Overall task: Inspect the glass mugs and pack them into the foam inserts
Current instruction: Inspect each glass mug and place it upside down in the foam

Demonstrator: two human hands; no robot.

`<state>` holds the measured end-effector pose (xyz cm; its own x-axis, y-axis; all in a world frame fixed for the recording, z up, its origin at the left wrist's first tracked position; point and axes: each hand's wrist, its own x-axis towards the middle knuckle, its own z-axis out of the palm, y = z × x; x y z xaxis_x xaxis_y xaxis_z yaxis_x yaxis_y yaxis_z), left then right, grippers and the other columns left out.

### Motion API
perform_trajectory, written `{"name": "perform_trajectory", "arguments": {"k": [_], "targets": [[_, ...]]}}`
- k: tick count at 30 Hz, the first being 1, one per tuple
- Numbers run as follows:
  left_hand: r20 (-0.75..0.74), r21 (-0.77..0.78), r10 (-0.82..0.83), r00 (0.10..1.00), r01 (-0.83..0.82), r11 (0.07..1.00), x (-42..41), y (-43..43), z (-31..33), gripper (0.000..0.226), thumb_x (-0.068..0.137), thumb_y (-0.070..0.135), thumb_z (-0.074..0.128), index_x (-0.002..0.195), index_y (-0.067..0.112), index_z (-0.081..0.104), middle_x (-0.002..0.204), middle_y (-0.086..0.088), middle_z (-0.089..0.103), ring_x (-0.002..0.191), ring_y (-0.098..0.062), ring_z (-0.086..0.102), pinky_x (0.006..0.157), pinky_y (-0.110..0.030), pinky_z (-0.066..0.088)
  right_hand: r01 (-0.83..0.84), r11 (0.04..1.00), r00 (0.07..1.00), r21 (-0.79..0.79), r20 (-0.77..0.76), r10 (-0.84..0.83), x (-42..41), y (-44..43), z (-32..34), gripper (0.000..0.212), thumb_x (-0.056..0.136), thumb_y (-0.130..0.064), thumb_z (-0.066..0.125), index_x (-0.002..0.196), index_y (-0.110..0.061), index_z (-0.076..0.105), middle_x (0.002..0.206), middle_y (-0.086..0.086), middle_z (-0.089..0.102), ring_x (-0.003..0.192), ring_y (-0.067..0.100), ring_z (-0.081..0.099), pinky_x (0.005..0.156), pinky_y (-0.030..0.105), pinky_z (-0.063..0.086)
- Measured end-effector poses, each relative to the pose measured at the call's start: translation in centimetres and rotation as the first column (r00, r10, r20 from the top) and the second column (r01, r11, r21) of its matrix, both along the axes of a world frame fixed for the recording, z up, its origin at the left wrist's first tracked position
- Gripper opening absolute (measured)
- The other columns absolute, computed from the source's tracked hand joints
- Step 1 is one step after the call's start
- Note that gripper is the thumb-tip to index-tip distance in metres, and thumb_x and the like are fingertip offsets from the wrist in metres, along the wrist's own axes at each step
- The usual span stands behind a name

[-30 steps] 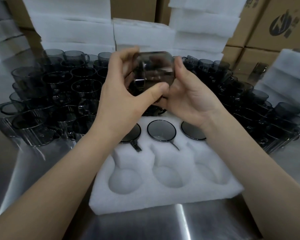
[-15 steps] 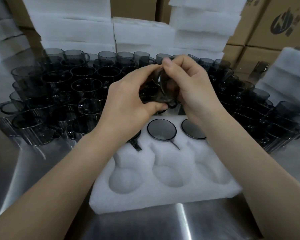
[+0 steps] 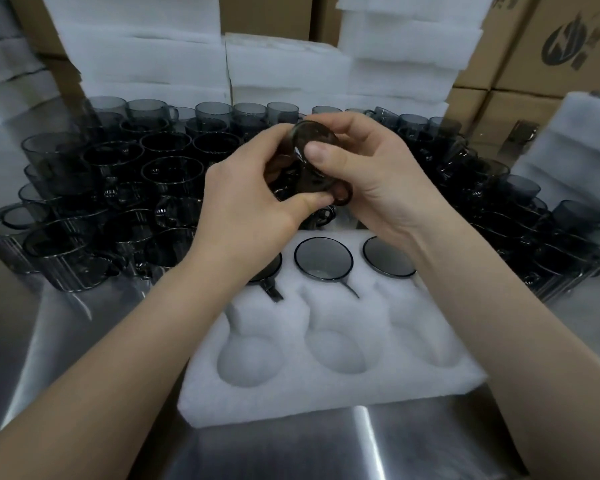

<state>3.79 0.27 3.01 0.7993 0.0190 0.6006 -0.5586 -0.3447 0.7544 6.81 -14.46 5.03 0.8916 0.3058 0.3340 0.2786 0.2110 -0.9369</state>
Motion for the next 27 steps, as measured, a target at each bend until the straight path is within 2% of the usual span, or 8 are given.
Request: {"name": "perform_trajectory", "arguments": {"k": [3, 4, 7, 9, 14, 19, 23, 27], "targets": [[0.008, 0.056, 0.045, 0.999, -0.046, 0.997, 0.08, -0.12, -0.15, 0.059, 0.059, 0.033, 0.083, 0.114, 0.026, 0.063, 0.102, 0.02, 0.067, 0.1, 0.0, 0.065, 0.094, -0.034, 0.052, 0.192, 0.978, 0.978, -0.079, 0.102, -0.184, -0.11, 0.33, -0.35, 0.004, 0.089, -0.019, 0.065, 0.091, -0.018, 0.069, 0.087, 0.005, 0.066, 0.081, 0.018, 0.061, 0.072, 0.034, 0.048], [0.009, 0.056, 0.049, 0.999, -0.05, 0.997, 0.12, -0.12, -0.18, 0.059, 0.058, 0.033, 0.084, 0.112, 0.026, 0.062, 0.101, 0.021, 0.067, 0.099, 0.0, 0.065, 0.094, -0.033, 0.053, 0.228, 0.97, 0.968, -0.082, 0.124, -0.217, -0.08, 0.4, -0.48, 0.01, 0.095, -0.019, 0.06, 0.092, -0.017, 0.07, 0.087, 0.005, 0.066, 0.082, 0.018, 0.06, 0.072, 0.036, 0.046], [0.004, -0.015, 0.048, 0.999, -0.048, 0.999, 0.3, 0.05, -0.22, 0.057, 0.058, 0.029, 0.086, 0.109, 0.026, 0.06, 0.104, 0.018, 0.068, 0.1, 0.002, 0.066, 0.095, -0.031, 0.053, 0.182, 0.983, 0.98, -0.017, 0.09, -0.179, -0.08, 0.29, -0.38, 0.02, 0.102, -0.017, 0.048, 0.101, -0.015, 0.068, 0.089, 0.001, 0.068, 0.074, 0.011, 0.061, 0.061, 0.023, 0.046], [-0.013, -0.134, 0.035, 0.999, -0.036, 0.99, 0.57, 0.25, -0.25, 0.054, 0.06, 0.023, 0.086, 0.105, 0.025, 0.058, 0.107, 0.011, 0.069, 0.103, -0.002, 0.066, 0.096, -0.032, 0.052, 0.172, 0.985, 0.984, -0.015, 0.044, -0.171, 0.04, -0.05, -0.2, 0.015, 0.102, -0.021, 0.05, 0.096, -0.018, 0.064, 0.08, -0.002, 0.066, 0.068, 0.012, 0.06, 0.062, 0.024, 0.048], [-0.018, -0.202, 0.05, 0.999, -0.052, 0.978, 0.8, 0.69, -0.27, 0.053, 0.062, 0.021, 0.084, 0.107, 0.024, 0.056, 0.112, 0.003, 0.068, 0.109, -0.011, 0.065, 0.099, -0.037, 0.05, 0.068, 0.943, 0.994, -0.325, -0.055, -0.091, 0.19, -0.06, -0.5, 0.048, 0.1, -0.048, 0.044, 0.062, -0.021, 0.055, 0.056, 0.001, 0.057, 0.051, 0.018, 0.055, 0.054, 0.028, 0.048], [-0.048, -0.237, 0.016, 0.999, -0.027, 0.971, 0.45, 0.58, 0.07, 0.047, 0.068, 0.026, 0.08, 0.107, 0.019, 0.057, 0.112, 0.0, 0.069, 0.109, -0.012, 0.065, 0.099, -0.035, 0.051, -0.084, 0.988, 0.995, -0.128, -0.057, 0.077, 0.11, 0.21, -0.56, 0.049, 0.1, -0.043, 0.039, 0.059, -0.02, 0.052, 0.049, -0.002, 0.039, 0.043, 0.015, 0.035, 0.046, 0.024, 0.033], [-0.05, -0.215, 0.061, 0.997, -0.07, 0.974, -0.1, 0.41, 0.41, 0.042, 0.076, 0.038, 0.074, 0.108, 0.016, 0.059, 0.103, 0.009, 0.07, 0.096, 0.001, 0.066, 0.085, -0.018, 0.05, -0.132, 0.989, 0.99, -0.062, 0.035, 0.134, -0.09, 0.25, -0.53, 0.043, 0.1, -0.035, 0.036, 0.067, -0.016, 0.054, 0.052, -0.002, 0.042, 0.046, 0.015, 0.037, 0.048, 0.024, 0.035], [-0.141, -0.248, 0.037, 0.989, -0.072, 0.966, 0.05, 0.63, 0.45, 0.047, 0.075, 0.058, 0.065, 0.101, 0.019, 0.062, 0.099, -0.001, 0.072, 0.097, -0.015, 0.069, 0.091, -0.04, 0.054, -0.137, 0.988, 0.974, -0.078, 0.172, 0.149, -0.36, 0.06, -0.3, 0.029, 0.102, -0.019, 0.035, 0.084, -0.012, 0.057, 0.055, -0.004, 0.05, 0.046, 0.013, 0.043, 0.05, 0.023, 0.038]]}}
